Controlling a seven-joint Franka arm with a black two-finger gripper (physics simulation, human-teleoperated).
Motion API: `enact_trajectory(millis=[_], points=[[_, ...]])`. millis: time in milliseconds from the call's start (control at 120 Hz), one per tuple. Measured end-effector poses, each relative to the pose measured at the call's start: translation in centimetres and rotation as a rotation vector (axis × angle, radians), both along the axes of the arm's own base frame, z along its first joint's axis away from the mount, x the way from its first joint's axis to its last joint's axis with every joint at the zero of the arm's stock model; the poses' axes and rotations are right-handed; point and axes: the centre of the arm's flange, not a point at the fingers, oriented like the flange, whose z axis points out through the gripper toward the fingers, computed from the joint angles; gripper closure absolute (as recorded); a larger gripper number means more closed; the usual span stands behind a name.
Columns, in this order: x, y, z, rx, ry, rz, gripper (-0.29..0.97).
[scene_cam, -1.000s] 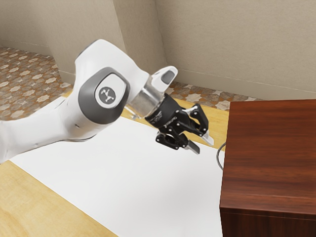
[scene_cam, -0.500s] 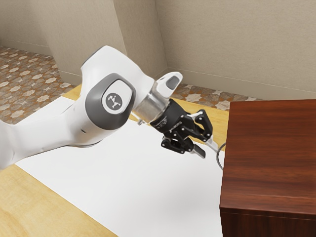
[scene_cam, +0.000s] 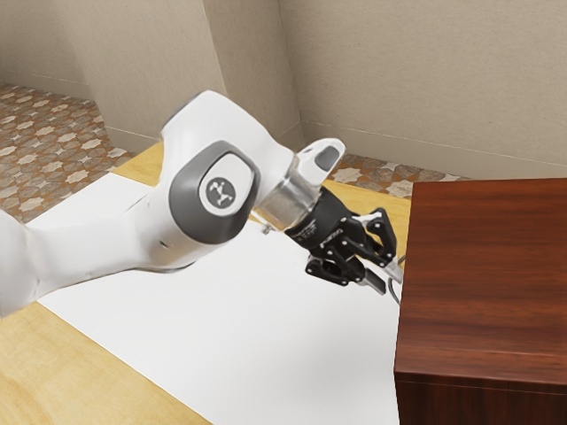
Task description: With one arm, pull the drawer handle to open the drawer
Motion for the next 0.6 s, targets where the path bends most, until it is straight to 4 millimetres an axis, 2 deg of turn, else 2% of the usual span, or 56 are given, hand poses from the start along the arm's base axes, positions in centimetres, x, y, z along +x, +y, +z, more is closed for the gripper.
enact_trajectory(millis=[275, 600], points=[[0.1, 0.5, -0.4, 0.004, 0.006, 0.007, 0.66], [-0.4, 1.1, -0.6, 0.01, 0.014, 0.013, 0.7]])
